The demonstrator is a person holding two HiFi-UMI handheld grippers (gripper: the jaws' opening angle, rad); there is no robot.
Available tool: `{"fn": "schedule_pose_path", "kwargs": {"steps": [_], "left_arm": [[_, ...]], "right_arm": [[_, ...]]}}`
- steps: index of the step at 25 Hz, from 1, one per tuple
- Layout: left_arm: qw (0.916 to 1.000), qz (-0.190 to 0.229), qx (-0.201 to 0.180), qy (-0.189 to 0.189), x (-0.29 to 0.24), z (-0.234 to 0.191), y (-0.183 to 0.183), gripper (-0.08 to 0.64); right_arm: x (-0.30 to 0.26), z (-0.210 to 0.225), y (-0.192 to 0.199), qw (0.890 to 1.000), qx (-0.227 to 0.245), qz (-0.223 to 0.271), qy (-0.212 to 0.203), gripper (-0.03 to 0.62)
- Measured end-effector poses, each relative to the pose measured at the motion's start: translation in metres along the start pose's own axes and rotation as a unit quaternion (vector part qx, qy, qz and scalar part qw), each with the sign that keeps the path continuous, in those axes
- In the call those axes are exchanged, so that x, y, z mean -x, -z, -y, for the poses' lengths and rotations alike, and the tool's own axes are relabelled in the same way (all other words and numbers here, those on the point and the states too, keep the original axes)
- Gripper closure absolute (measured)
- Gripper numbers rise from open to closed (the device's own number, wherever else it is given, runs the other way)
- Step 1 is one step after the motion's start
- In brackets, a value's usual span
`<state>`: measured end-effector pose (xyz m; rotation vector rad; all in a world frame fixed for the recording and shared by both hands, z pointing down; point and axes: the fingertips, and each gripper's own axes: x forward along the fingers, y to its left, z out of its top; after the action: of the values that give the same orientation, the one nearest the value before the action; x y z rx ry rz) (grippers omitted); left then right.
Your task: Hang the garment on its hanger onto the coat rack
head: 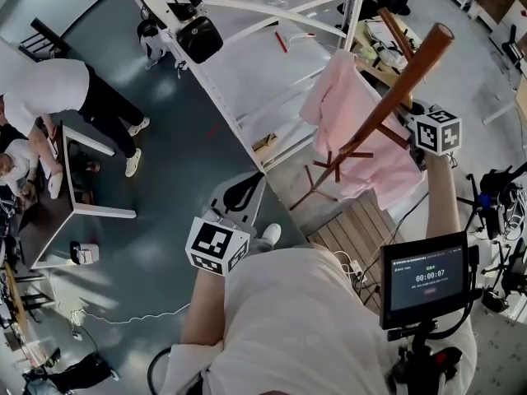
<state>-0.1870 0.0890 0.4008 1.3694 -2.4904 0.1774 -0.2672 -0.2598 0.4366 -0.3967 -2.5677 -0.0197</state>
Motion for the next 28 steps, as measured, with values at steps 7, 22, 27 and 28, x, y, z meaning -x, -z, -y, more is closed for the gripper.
{"fn": "schedule_pose_path", "kwargs": {"steps": [7,22,27,28], "left_arm": [[1.0,-0.002,0.0,0.002,-0.002,0.0,0.002,0.552],[1.0,-0.005,0.007,0.002,-0.001,0.003,0.008,0.552],[0.9999,-0.006,0.011,0.001,0.0,0.006,0.011,0.552],[0.9999,-0.006,0.012,0.001,0.0,0.006,0.011,0.552]], "right_arm": [[-0.003,-0.007,0.007,1.0,0.005,-0.004,-0.018,0.588],[-0.008,-0.037,0.027,0.992,0.029,-0.022,-0.119,0.588],[-0.011,-0.05,0.029,0.986,0.011,-0.025,-0.164,0.586],[-0.012,-0.051,0.029,0.985,0.009,-0.026,-0.168,0.587]]}}
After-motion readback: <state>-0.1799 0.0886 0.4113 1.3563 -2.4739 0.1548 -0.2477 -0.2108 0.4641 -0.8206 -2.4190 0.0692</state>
